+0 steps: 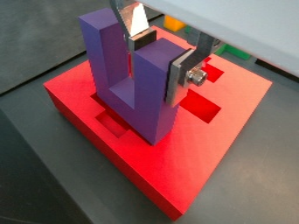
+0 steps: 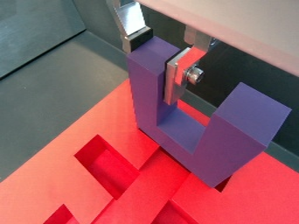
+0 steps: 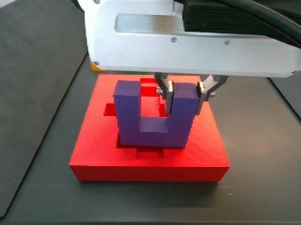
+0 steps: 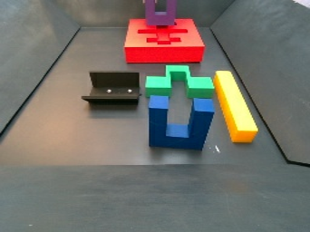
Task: Pick up the purple object. Move up. Move to above the board. Insert the purple object.
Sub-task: Insert the purple object.
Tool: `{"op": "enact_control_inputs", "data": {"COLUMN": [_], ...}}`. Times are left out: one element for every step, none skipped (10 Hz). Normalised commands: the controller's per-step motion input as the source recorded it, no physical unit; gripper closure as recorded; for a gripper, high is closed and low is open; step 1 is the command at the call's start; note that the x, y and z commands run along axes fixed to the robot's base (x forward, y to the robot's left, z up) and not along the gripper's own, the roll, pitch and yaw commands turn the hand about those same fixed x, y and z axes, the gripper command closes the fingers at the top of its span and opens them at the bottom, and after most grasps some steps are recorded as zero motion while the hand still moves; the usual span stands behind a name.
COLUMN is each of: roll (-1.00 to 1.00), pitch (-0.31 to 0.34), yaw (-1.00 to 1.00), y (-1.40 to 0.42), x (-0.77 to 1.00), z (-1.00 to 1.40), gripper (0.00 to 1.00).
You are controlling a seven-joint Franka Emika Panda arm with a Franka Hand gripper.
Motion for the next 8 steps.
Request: {"op": "enact_control_inputs", "data": {"roll": [-0.02, -0.02, 0.0, 0.0, 0.0, 0.04, 0.02, 0.0], "pitch": [-0.107, -0.126, -0.103, -0.071, -0.037, -0.03, -0.047, -0.05], "yaw": [0.0, 0.11, 0.17, 0.23, 0.3, 0.31, 0.29, 0.18], "y": [-0.07, -0.05, -0.02, -0.02, -0.06, -0.02, 0.0, 0.0], "x": [-0.11, -0.01, 0.0, 0.09, 0.23, 0.23, 0.19, 0.07], "z": [-0.15, -0.16, -0.26, -0.26, -0.21, -0.25, -0.28, -0.28], "gripper": [1.0, 1.0, 1.0, 1.0, 1.0, 1.0, 1.0, 1.0]}}
